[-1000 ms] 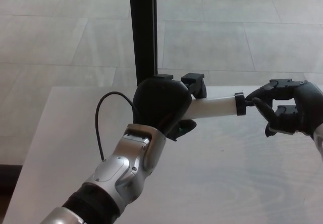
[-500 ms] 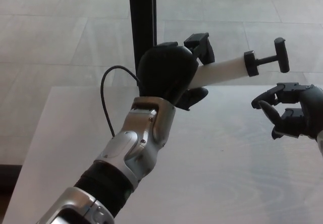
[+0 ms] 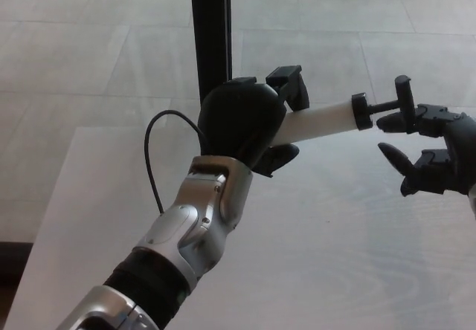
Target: The robot uses its left hand to lift the air pump kept on the middle of the desk and use the right hand to pull out the handle
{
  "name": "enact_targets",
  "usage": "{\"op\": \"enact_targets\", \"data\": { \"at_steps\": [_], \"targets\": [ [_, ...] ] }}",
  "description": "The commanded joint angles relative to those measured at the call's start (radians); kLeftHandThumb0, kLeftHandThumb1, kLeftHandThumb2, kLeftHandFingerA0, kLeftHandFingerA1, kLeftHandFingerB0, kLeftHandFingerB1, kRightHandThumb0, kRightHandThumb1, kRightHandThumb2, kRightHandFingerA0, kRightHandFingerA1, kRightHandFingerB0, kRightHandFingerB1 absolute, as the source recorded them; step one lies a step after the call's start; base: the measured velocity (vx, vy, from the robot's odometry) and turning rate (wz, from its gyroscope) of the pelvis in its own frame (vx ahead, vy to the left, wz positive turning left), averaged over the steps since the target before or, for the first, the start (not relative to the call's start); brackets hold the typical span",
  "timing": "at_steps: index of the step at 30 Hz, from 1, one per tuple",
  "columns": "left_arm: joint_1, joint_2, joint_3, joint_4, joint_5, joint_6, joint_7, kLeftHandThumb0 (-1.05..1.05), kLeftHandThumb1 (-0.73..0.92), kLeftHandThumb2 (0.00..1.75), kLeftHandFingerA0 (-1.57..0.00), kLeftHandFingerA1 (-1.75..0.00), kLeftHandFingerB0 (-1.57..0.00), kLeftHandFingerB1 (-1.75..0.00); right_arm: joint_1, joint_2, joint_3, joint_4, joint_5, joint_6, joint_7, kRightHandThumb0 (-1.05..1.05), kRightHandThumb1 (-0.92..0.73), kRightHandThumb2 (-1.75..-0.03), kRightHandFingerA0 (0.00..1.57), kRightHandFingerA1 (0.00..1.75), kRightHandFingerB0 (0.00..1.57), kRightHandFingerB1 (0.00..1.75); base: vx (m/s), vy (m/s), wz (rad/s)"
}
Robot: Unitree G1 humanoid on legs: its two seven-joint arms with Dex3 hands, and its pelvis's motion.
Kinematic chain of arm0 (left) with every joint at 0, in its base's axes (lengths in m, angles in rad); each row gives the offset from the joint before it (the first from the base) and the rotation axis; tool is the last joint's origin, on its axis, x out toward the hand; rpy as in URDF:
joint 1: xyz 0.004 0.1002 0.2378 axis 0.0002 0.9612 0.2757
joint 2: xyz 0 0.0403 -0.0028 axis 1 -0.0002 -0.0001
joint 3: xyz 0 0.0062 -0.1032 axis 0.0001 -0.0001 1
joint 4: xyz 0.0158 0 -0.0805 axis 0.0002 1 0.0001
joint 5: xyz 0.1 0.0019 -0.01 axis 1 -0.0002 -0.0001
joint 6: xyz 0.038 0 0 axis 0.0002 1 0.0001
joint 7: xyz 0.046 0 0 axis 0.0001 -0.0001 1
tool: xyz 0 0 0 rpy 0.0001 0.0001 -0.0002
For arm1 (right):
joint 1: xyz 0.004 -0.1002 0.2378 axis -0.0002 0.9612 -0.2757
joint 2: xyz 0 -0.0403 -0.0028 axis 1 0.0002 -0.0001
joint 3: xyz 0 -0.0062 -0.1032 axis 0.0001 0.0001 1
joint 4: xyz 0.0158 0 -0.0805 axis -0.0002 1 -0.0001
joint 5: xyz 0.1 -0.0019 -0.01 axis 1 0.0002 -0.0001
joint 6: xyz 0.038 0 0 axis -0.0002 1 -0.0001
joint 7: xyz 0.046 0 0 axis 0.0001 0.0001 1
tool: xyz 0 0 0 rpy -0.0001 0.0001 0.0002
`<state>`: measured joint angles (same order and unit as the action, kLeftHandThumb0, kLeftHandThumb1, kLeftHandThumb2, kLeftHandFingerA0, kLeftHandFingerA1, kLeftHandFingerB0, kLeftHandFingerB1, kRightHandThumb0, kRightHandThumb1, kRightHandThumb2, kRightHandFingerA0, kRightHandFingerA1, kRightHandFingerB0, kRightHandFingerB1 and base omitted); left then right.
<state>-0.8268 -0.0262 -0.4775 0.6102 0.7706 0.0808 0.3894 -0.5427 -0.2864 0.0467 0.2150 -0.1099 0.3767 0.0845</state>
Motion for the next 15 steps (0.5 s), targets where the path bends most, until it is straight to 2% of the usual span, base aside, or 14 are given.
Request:
{"op": "enact_targets", "data": {
  "at_steps": [1, 3, 4, 5, 6, 7, 9, 10, 11, 12, 13, 14, 15],
  "targets": [
    [0.012, 0.023, -0.013, 0.007, 0.019, -0.004, 0.027, -0.12, 0.55, 0.84, -0.86, -1.75, -0.64, -1.50, -0.017, -0.023, 0.002, -0.012, -0.007, 0.077, 0.043, -0.57, -0.56, -0.57, 1.06, 1.02, 0.22, 0.33, 0.00, 0.000, 0.00],
    [0.013, 0.027, -0.014, 0.015, 0.014, -0.013, 0.037, -0.12, 0.56, 0.82, -0.87, -1.75, -0.64, -1.50, -0.017, -0.024, 0.000, -0.014, -0.004, 0.088, 0.050, -0.59, -0.56, -0.57, 1.06, 1.03, 0.22, 0.33, 0.00, 0.000, 0.00],
    [0.013, 0.025, -0.012, 0.020, 0.010, -0.018, 0.047, -0.12, 0.54, 0.85, -0.88, -1.75, -0.65, -1.51, -0.017, -0.020, -0.004, -0.011, -0.001, 0.090, 0.049, -0.67, -0.45, -0.80, 1.05, 1.04, 0.18, 0.44, 0.00, 0.000, 0.00],
    [0.012, 0.026, -0.011, 0.020, 0.009, -0.019, 0.049, -0.12, 0.54, 0.85, -0.88, -1.75, -0.65, -1.51, -0.020, -0.019, -0.004, -0.011, -0.002, 0.092, 0.049, -0.67, -0.45, -0.80, 1.05, 1.04, 0.18, 0.44, 0.00, 0.000, 0.00],
    [0.009, 0.028, -0.011, 0.017, 0.007, -0.014, 0.037, -0.12, 0.55, 0.84, -0.89, -1.75, -0.65, -1.51, -0.018, -0.017, -0.005, -0.009, 0.001, 0.087, 0.053, -0.61, -0.54, -0.57, 1.05, 1.02, 0.24, 0.32, 0.00, 0.000, 0.00],
    [0.005, 0.026, -0.013, 0.011, 0.007, -0.005, 0.024, -0.13, 0.56, 0.79, -0.89, -1.75, -0.65, -1.51, -0.014, -0.017, -0.004, -0.008, 0.007, 0.080, 0.064, -0.74, -0.46, -0.80, 1.00, 1.01, 0.18, 0.42, 0.00, 0.000, 0.00],
    [0.003, 0.027, -0.015, 0.010, 0.008, -0.005, 0.022, -0.14, 0.57, 0.78, -0.90, -1.74, -0.66, -1.50, -0.011, -0.017, -0.002, -0.009, 0.006, 0.077, 0.071, -0.74, -0.44, -0.81, 1.01, 1.00, 0.19, 0.43, 0.00, 0.000, 0.00],
    [0.002, 0.025, -0.016, 0.012, 0.009, -0.009, 0.031, -0.19, 0.56, 0.75, -0.74, -1.75, -0.67, -1.58, -0.007, -0.017, -0.004, -0.013, 0.009, 0.075, 0.076, -0.68, -0.53, -0.56, 1.01, 1.00, 0.25, 0.32, 0.00, 0.000, 0.00],
    [0.002, 0.023, -0.017, 0.008, 0.008, -0.002, 0.023, -0.16, 0.60, 0.72, -0.86, -1.75, -0.63, -1.51, -0.005, -0.015, -0.005, -0.016, 0.011, 0.076, 0.079, -0.68, -0.53, -0.57, 1.02, 0.99, 0.27, 0.32, 0.00, 0.000, 0.00],
    [0.000, 0.021, -0.021, 0.003, 0.012, 0.016, 0.007, -0.29, 0.61, 0.71, -0.94, -1.75, -0.66, -1.48, -0.004, -0.010, -0.009, -0.013, 0.017, 0.066, 0.082, -0.79, -0.45, -0.81, 1.01, 1.01, 0.25, 0.44, 0.00, 0.000, 0.00],
    [0.000, 0.022, -0.025, 0.003, 0.018, 0.020, 0.008, -0.23, 0.59, 0.69, -0.74, -1.71, -0.67, -1.50, -0.001, -0.006, -0.013, -0.011, 0.023, 0.054, 0.084, -0.65, -0.53, -0.57, 1.05, 1.01, 0.31, 0.34, 0.00, 0.000, 0.00],
    [0.002, 0.025, -0.030, 0.003, 0.024, 0.018, 0.012, -0.24, 0.58, 0.69, -0.75, -1.69, -0.70, -1.45, 0.003, 0.000, -0.017, -0.012, 0.027, 0.043, 0.082, -0.67, -0.45, -0.84, 1.08, 1.04, 0.26, 0.47, 0.00, 0.000, 0.00],
    [0.005, 0.027, -0.033, 0.004, 0.023, 0.010, 0.013, -0.25, 0.63, 0.71, -0.76, -1.68, -0.70, -1.46, 0.005, 0.005, -0.017, -0.016, 0.021, 0.040, 0.072, -0.50, -0.48, -0.86, 1.06, 1.05, 0.31, 0.50, 0.00, 0.000, 0.00]
  ]
}}
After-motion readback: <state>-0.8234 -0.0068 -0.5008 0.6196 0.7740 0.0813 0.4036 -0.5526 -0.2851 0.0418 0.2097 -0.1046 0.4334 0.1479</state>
